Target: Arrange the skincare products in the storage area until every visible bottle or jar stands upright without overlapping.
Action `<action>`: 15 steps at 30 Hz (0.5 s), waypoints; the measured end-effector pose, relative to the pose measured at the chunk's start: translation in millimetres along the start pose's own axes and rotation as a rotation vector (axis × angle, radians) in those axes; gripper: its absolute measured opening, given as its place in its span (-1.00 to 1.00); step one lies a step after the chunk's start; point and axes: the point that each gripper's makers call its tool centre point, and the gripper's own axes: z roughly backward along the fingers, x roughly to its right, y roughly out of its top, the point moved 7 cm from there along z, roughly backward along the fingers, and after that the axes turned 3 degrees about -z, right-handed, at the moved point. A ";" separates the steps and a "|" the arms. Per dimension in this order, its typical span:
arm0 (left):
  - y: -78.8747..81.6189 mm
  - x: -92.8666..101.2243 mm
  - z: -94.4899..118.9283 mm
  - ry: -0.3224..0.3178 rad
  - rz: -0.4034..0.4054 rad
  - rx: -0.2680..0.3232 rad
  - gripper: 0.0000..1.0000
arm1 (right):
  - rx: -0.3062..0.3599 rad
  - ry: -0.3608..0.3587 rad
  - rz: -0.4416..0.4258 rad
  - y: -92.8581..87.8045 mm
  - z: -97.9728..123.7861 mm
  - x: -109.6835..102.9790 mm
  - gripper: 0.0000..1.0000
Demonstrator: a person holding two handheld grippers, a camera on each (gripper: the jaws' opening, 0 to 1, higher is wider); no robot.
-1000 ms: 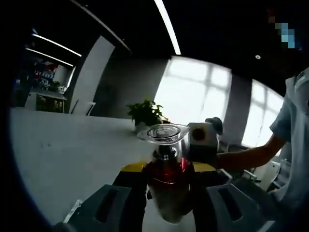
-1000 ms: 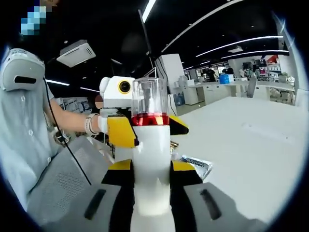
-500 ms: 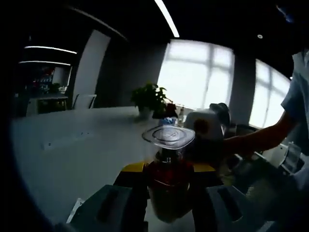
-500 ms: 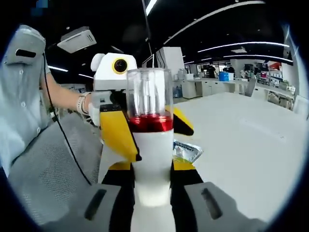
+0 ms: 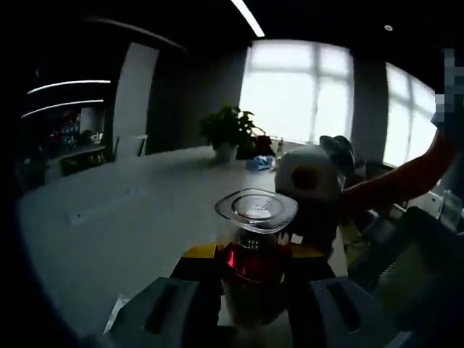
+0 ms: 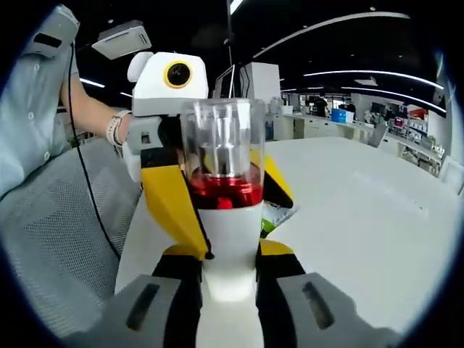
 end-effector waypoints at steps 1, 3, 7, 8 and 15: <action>0.4 0.0 -0.6 0.004 -0.012 0.001 -0.41 | 0.003 0.000 0.002 -0.2 0.1 1.5 -0.48; 1.3 1.8 -2.1 0.014 -0.037 -0.004 -0.40 | -0.001 0.004 0.029 -0.3 -1.0 4.1 -0.47; -0.2 1.7 -3.5 0.030 -0.055 0.005 -0.39 | -0.013 0.008 0.088 -0.1 0.4 5.6 -0.45; -0.3 0.7 -3.5 0.033 -0.052 0.009 -0.38 | -0.013 0.004 0.092 0.0 0.8 5.1 -0.44; -0.9 0.9 -4.0 0.006 -0.055 0.040 -0.36 | -0.029 -0.054 0.085 -2.5 3.8 0.2 -0.41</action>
